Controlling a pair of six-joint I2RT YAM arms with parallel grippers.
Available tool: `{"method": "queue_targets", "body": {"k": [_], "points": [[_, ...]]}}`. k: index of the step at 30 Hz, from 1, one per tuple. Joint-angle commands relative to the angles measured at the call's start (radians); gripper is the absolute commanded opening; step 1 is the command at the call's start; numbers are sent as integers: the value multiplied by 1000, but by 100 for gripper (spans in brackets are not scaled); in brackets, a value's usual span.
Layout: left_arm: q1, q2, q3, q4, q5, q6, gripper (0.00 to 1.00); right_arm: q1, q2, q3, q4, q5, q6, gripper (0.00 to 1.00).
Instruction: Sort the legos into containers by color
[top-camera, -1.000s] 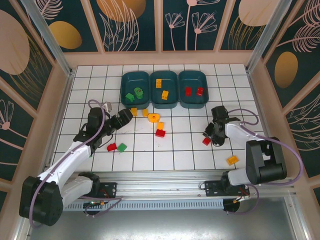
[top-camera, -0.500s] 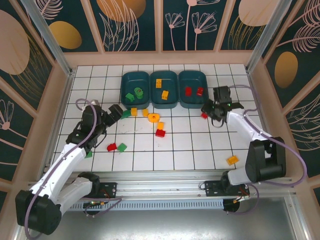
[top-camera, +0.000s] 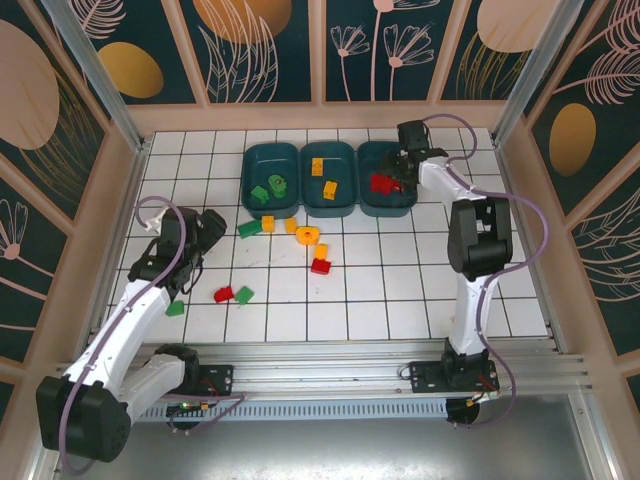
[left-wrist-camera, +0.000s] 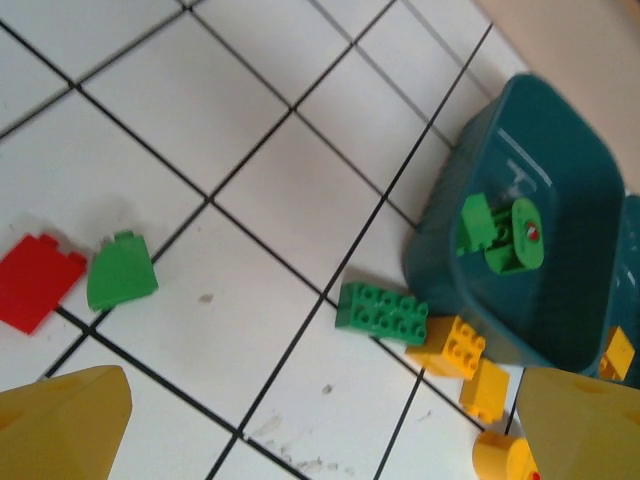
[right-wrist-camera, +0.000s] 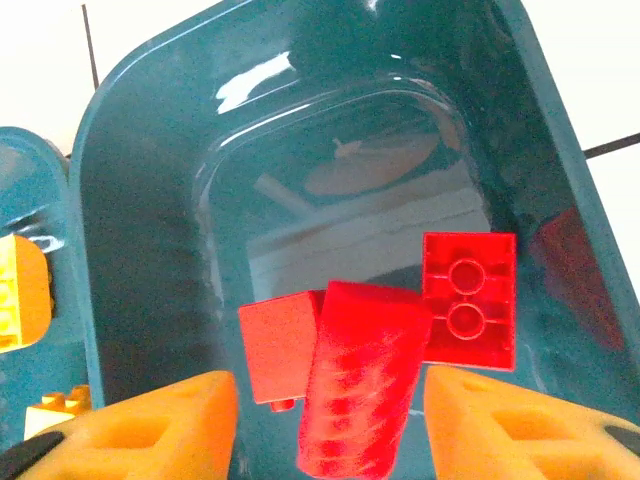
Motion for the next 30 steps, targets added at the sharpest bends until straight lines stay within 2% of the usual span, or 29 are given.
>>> {"method": "queue_targets", "body": {"k": [1,5,8,11,15,21,30], "points": [[7,4,4,-19,46,-24,99,8,-22,62,-27,31,-43,58],[12,9,32,-42,12,-14,98,12,-115,3,6,31,-38,61],[25,12,44,-71,-37,-9,97,36,-256,-152,96,13,-14,62],[67,25,22,-76,-60,-1,89,81,-378,-305,158,5,-8,64],[132,100,-5,-39,-46,37,84,109,-478,-469,244,-41,-7,64],[156,306,23,28,7,31,69,110,-484,-547,271,-82,-27,64],[175,426,22,16,-70,22,63,106,-505,-601,306,-67,-36,64]]}}
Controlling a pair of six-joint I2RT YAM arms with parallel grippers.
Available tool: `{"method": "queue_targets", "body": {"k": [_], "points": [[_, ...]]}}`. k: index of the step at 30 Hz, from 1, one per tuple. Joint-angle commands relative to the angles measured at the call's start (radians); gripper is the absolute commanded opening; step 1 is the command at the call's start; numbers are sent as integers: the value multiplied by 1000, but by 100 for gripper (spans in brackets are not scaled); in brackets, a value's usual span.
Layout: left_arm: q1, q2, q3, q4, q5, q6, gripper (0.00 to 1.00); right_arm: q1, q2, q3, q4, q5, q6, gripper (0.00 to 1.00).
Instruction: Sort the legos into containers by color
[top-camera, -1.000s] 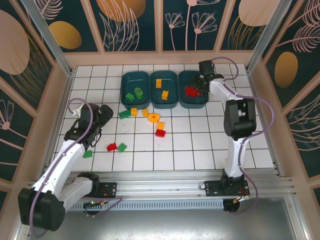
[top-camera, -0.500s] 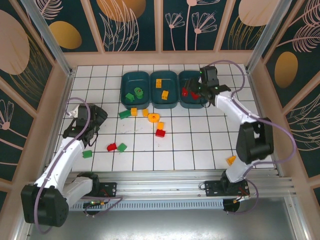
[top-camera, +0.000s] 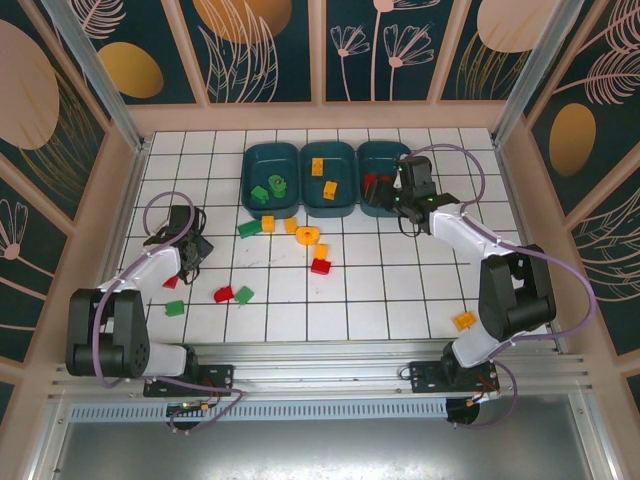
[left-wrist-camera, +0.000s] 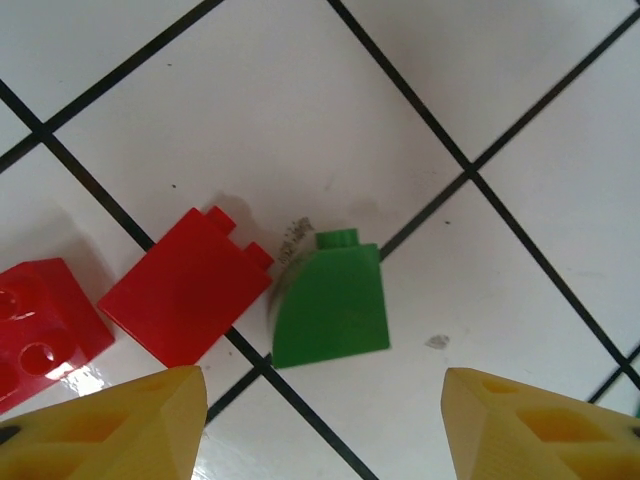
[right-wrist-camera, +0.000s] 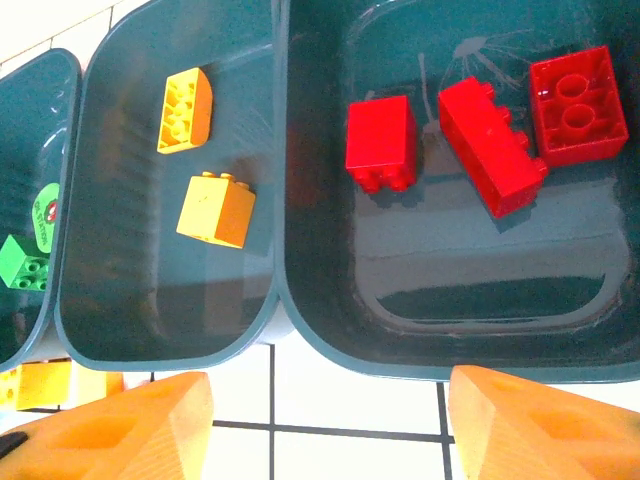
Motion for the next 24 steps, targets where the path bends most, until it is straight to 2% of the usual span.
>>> {"method": "queue_targets", "body": {"k": [1,6,13,24], "points": [[7,23,12,5,-56,-1,63,-6,-20,-21,50,7,-22,64],[18,52,14,85,-37,43,59,-6,-22,-39,68,1,-20,64],[34,112,91,62,-53,78,60,-5,-13,-43,76,-8,-22,64],[39,186,94,86,52,79,63,-13,-10,-39,73,-1,-25,64]]}}
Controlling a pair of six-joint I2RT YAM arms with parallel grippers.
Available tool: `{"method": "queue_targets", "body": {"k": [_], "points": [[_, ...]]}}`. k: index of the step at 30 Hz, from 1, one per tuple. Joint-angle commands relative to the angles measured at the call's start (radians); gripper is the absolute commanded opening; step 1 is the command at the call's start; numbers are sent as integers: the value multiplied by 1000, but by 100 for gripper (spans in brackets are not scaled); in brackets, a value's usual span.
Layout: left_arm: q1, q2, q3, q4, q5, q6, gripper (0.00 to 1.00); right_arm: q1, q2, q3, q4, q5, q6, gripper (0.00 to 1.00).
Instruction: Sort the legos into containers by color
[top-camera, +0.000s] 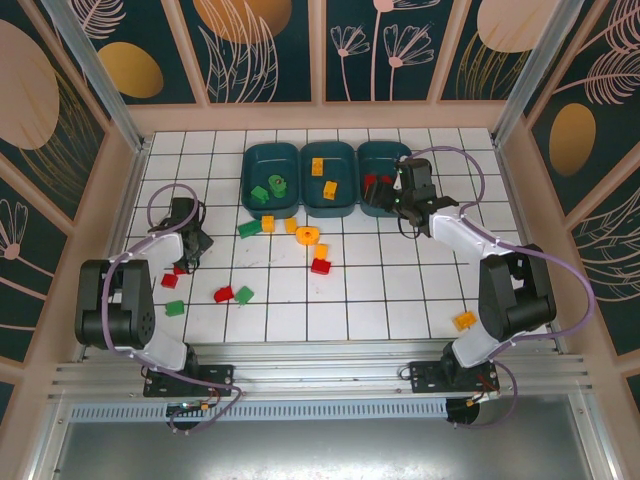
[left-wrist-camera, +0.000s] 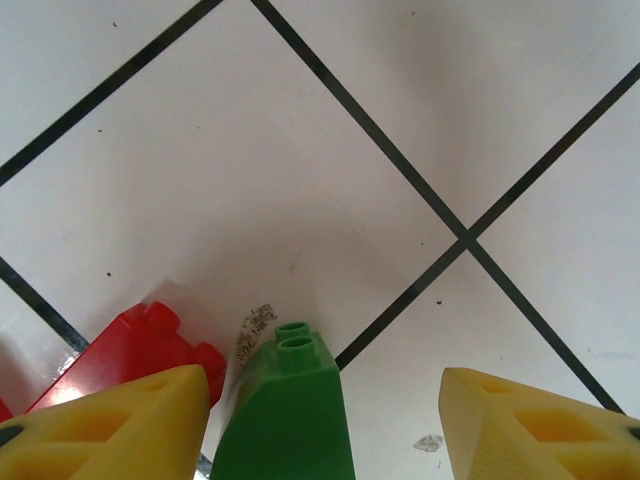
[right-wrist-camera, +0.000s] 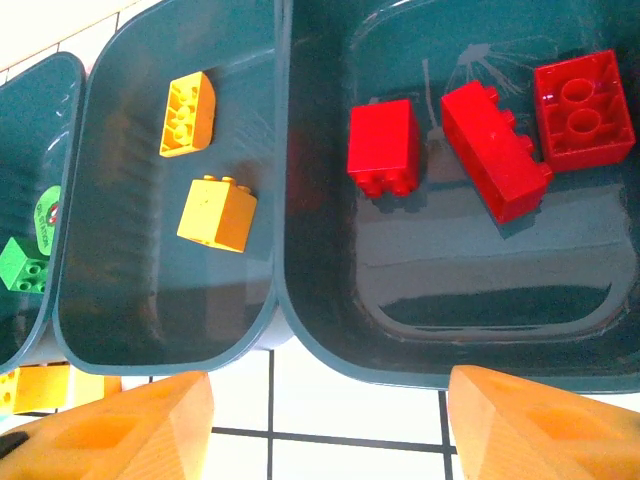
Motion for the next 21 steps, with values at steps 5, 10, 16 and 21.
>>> {"method": "queue_targets", "body": {"k": [5,10,16,21], "points": [[6,86,38,39,64,25,51,-10,-8,-12,27,-4,-20,64],[6,100,54,55,97,32,43,-9,-9,-11,23,-2,-25,64],[6,80,54,64,122,57,30,-11,-1,-8,27,-8,-25,63],[5,44,78,70,211,50,17,-10,-5,-4,21,-16,-23,63]]}}
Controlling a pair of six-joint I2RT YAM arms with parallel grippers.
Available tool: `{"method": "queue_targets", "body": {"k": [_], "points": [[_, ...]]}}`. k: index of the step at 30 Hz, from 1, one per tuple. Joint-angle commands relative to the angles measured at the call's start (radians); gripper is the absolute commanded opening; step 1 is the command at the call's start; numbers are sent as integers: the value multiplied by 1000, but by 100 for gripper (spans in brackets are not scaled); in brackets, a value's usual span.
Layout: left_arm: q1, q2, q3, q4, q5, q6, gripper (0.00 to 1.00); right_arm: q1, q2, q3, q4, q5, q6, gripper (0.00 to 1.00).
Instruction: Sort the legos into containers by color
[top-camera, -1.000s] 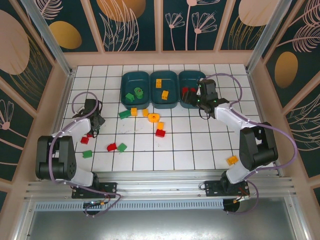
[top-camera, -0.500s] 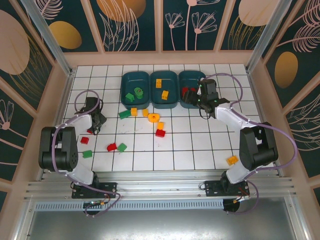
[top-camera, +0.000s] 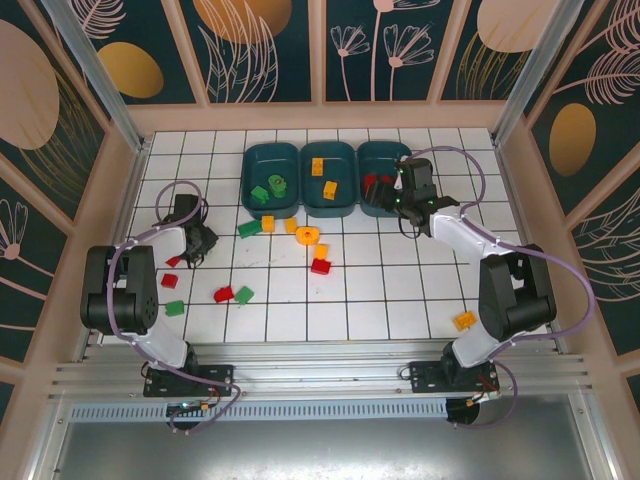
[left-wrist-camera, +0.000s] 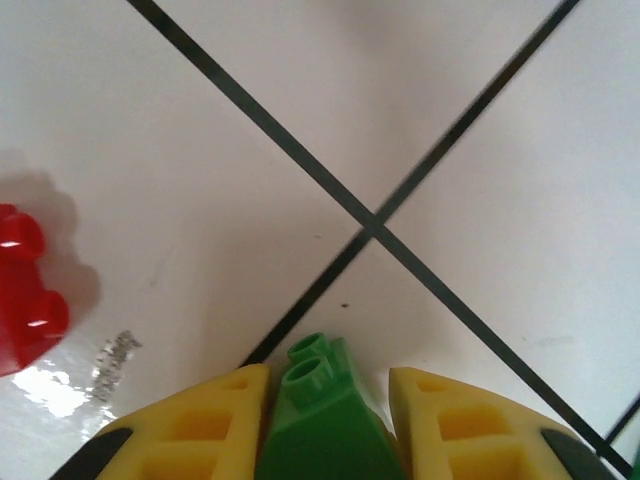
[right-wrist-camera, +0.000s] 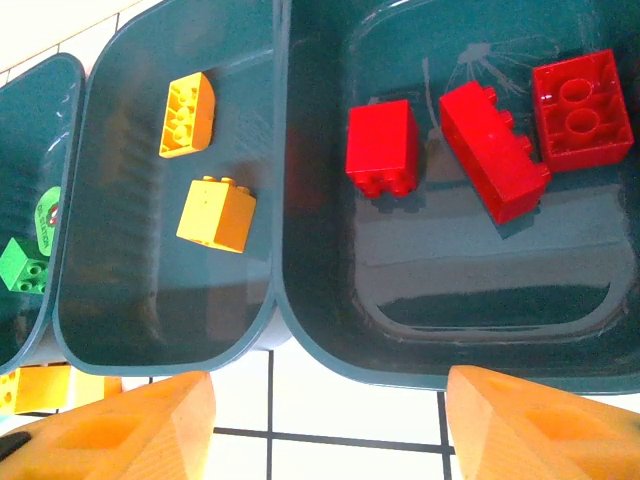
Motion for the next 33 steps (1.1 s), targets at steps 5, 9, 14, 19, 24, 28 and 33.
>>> {"method": "queue_targets", "body": {"k": [5,9,14,19,24,28,33], "points": [[-66,-89,225,-9,109,-2,18,-5,-4,-5,27,-37,-4,62],[-162,51,447,-19,170,38,16,-4,1,-7,25,-62,16,62],[-199,266,653,-56,238,71,15,1,-38,-26,-5,-44,18,62],[-209,379,770,-73,275,106,22,47,-88,-32,-57,-12,4,63],[-212,405,827,-73,330,142,50,117,-114,-24,-105,53,-2,68],[-223,319,837,-77,348,196,73,173,-122,-20,-127,93,9,71],[-238,125,654,-83,253,250,77,214,-127,-26,-156,140,30,71]]}}
